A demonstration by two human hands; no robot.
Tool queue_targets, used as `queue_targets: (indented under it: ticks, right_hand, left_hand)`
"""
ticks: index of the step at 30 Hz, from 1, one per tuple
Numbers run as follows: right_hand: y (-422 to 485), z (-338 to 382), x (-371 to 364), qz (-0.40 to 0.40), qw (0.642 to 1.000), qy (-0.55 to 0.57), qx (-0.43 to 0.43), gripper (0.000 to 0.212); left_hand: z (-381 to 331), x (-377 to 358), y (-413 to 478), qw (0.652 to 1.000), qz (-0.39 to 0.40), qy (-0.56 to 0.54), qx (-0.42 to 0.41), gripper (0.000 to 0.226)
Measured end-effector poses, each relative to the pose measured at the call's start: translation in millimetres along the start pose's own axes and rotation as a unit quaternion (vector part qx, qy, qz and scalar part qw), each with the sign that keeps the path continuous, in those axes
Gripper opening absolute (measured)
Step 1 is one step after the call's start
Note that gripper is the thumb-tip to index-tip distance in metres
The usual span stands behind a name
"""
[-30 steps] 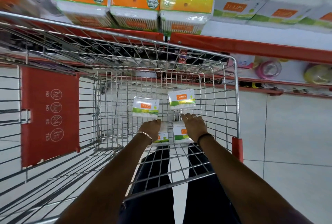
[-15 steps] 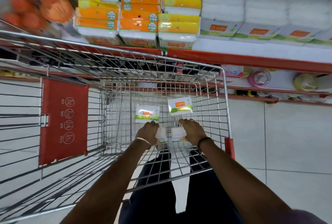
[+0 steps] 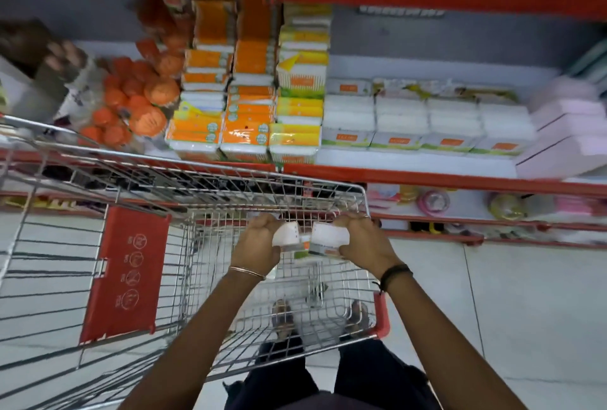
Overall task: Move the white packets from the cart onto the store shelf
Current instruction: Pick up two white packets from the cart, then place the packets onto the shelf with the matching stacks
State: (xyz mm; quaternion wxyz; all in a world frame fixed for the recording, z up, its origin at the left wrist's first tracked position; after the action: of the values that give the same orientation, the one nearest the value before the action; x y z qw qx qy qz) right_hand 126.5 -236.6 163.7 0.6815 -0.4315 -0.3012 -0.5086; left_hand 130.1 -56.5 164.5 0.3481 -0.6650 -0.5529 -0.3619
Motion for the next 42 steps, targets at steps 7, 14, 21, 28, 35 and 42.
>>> queue_targets:
  ticks: [7,14,21,28,35,42]
  right_hand:
    - [5.9,-10.0,100.8,-0.091,0.996,0.005,0.019,0.052]
    - [25.1,-49.7,170.3,-0.150,0.989,-0.006,0.013,0.059]
    - [54.8,-82.5,184.4,-0.185,0.983,0.005,-0.002,0.059]
    - [81.8,-89.6,160.7,-0.173,0.985,0.009,-0.011,0.057]
    - [90.7,-93.5,144.6,-0.195,0.980,0.017,-0.023,0.056]
    - [76.0,-76.9,139.5,-0.220,0.975,0.043,0.016,0.041]
  left_hand:
    - [-76.3,46.8,41.0,0.994,-0.072,-0.007,-0.077,0.056]
    - [-150.1,58.5,82.6,0.984,-0.113,-0.005,-0.140,0.056]
    - [-174.4,24.2,117.2,0.981,-0.123,0.040,-0.145,0.064]
    - [-165.2,-2.6,142.8,0.987,-0.075,0.091,-0.111,0.066]
    - [-163.3,-10.0,153.3,0.985,-0.084,0.086,-0.120,0.060]
    - [-154.0,-1.4,138.3,0.978,-0.125,0.012,-0.165,0.040]
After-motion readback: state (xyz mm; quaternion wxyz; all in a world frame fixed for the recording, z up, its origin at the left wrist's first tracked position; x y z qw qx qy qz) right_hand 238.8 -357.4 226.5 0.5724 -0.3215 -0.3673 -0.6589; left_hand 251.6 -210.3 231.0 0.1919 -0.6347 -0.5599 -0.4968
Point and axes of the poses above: each hand's wrist, its own y-axis towards the middle knuckle, its own x-axis out of the back of the hand, z = x × y, the point moved 9 cm from there along y, towards the middle knuckle, and after that the axes turned 8 degrees about -z, right-handed, at the moved point
